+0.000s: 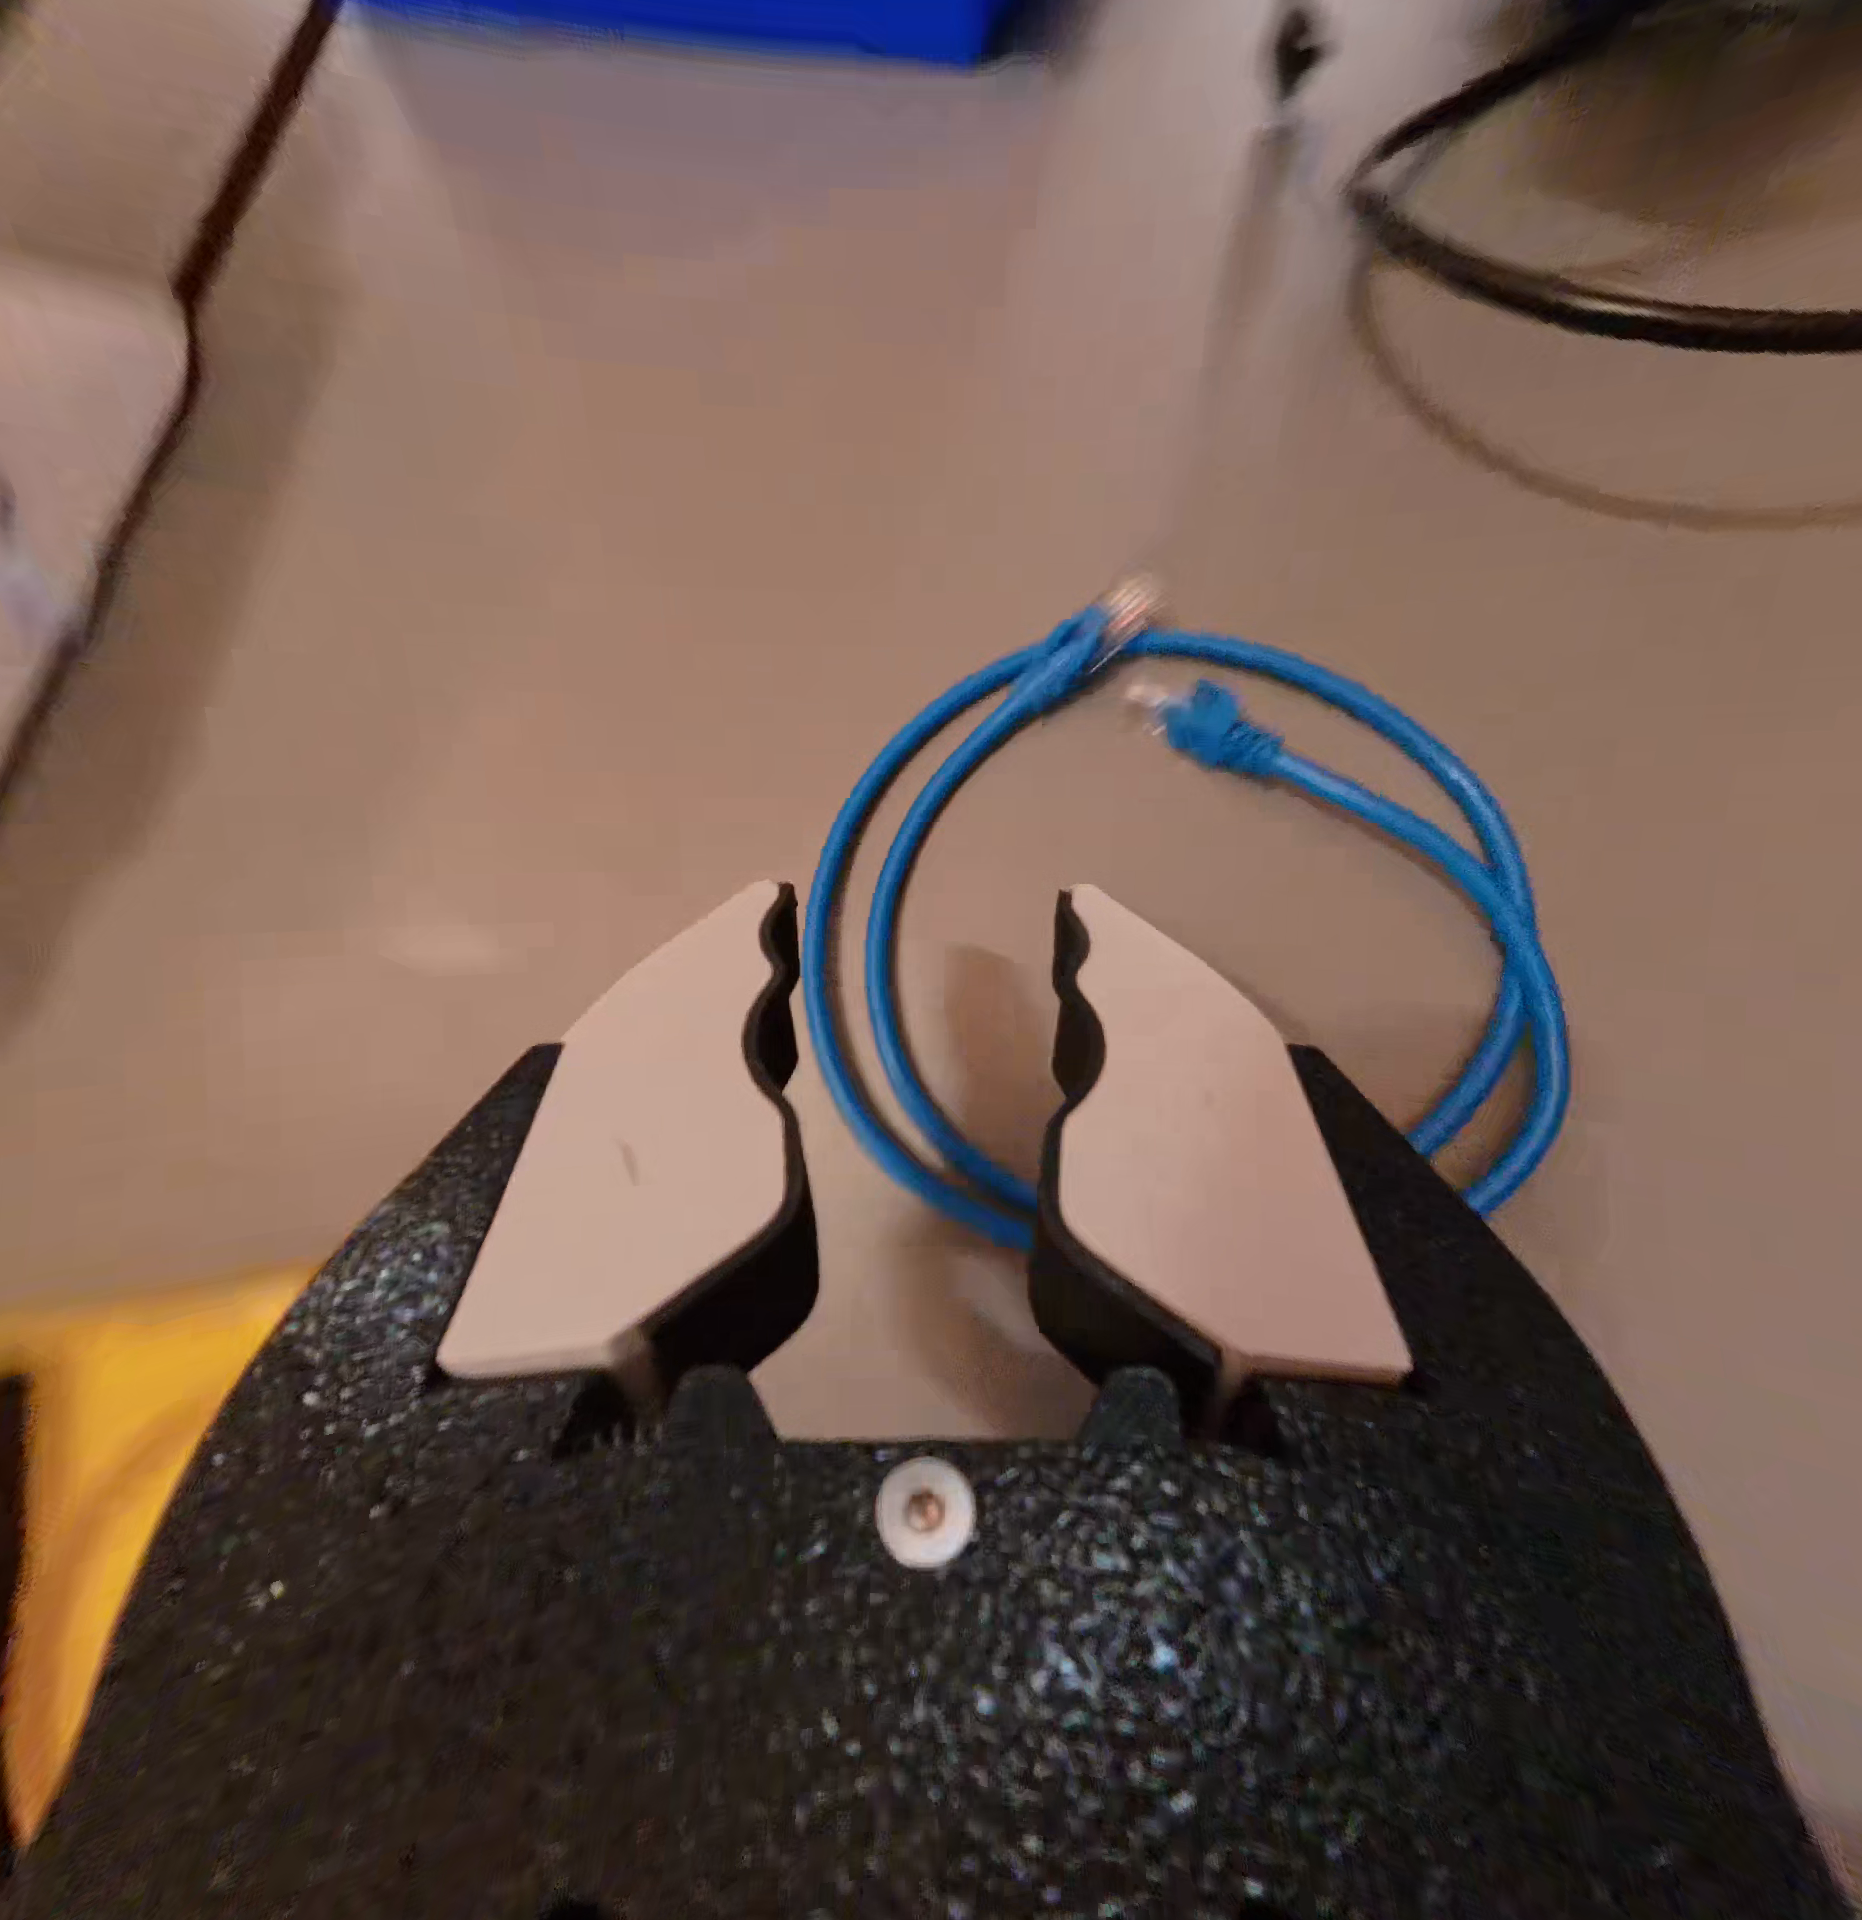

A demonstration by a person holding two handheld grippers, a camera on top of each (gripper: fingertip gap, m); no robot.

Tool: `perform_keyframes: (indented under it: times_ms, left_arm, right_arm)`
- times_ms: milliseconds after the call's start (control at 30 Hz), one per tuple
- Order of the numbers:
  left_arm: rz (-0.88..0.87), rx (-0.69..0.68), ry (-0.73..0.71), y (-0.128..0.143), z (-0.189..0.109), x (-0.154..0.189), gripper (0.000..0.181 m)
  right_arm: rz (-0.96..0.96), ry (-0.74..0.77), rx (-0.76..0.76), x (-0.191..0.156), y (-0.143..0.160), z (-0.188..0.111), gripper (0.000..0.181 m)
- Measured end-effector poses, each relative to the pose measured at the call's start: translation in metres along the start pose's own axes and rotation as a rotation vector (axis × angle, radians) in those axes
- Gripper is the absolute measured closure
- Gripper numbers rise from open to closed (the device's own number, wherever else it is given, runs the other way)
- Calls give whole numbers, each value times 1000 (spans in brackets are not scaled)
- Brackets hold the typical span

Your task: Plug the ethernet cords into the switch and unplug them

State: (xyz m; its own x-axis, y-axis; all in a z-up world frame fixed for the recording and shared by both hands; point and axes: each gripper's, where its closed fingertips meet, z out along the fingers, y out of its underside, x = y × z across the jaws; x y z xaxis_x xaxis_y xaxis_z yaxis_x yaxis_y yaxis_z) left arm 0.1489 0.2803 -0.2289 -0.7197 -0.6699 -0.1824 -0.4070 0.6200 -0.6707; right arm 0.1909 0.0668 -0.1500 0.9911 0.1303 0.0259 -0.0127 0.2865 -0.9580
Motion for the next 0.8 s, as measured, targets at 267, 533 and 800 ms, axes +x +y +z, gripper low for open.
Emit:
perform_keyframes:
  times_ms: [267, 533, 800]
  left_arm:
    - [401, 3, 299, -25, 59, 23, 150]
    - [330, -34, 504, -12, 83, 35, 163]
    - [291, 1, 471, -2, 78, 31, 167]
  right_arm:
    - [-3, -11, -12, -2, 1, 1, 121]
    - [-13, -11, -32, -3, 4, 3, 121]
    - [-7, -46, -76, -6, 9, 7, 121]
